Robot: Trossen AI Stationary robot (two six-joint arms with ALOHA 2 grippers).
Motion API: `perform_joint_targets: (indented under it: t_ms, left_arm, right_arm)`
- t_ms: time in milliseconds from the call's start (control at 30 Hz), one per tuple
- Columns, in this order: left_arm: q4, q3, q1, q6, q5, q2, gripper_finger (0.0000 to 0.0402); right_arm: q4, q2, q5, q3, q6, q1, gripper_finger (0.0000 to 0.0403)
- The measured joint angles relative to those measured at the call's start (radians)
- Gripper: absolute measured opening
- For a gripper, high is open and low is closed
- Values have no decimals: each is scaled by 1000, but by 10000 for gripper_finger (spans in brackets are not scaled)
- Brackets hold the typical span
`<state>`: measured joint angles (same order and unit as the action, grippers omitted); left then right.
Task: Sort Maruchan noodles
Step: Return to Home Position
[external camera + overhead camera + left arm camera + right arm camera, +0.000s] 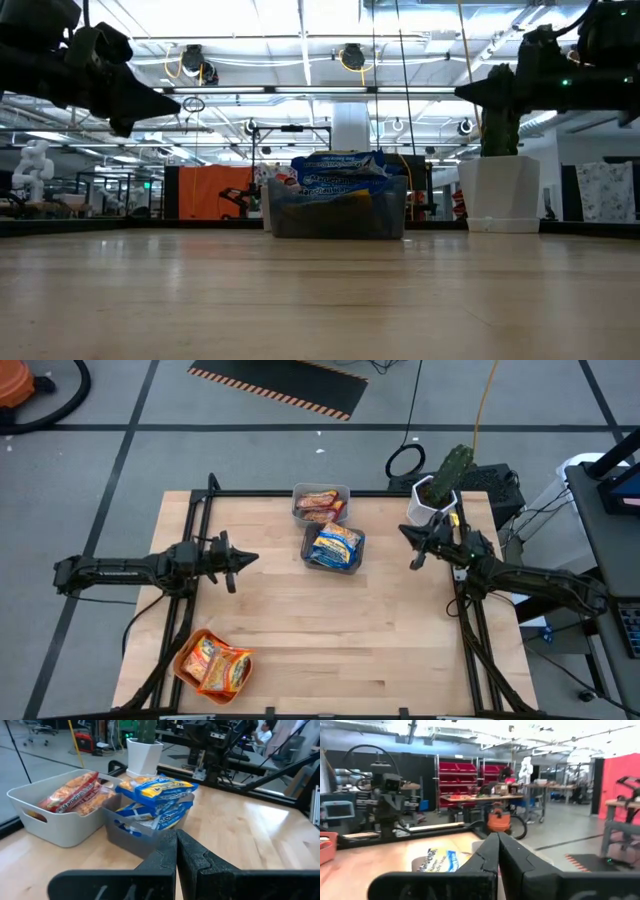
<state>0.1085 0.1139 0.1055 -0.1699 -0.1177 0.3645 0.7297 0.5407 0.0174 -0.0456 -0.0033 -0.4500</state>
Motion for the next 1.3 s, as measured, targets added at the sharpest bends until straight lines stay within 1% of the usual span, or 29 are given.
perform_joint_targets:
  t_ms: [67, 200, 400, 667, 933, 1100, 1200, 1300]
  left_arm:
    - [0, 0, 0, 4, 1, 0, 1]
    - [0, 0, 0, 27, -19, 0, 1]
    - [11, 0, 0, 34, -22, 0, 1]
    - [17, 0, 0, 56, -23, 0, 1]
    - [19, 0, 2, 71, -28, 0, 1]
    - [53, 0, 20, 95, -40, -1, 1]
    - [35, 0, 32, 99, -39, -1, 1]
    - [24, 0, 41, 98, -38, 0, 1]
  right_arm:
    - [-14, -23, -18, 0, -21, 0, 0]
    - [-82, -69, -17, 1, -35, 10, 0]
    - [-148, -138, -15, 2, -42, 88, 0]
    - [-376, -240, -15, 3, -10, 160, 0]
    - [-437, -313, -15, 4, -13, 184, 0]
    - [-479, -347, -15, 4, -7, 184, 0]
    - [-466, -376, 35, 5, 12, 198, 0]
    - [-502, -407, 25, 5, 17, 235, 0]
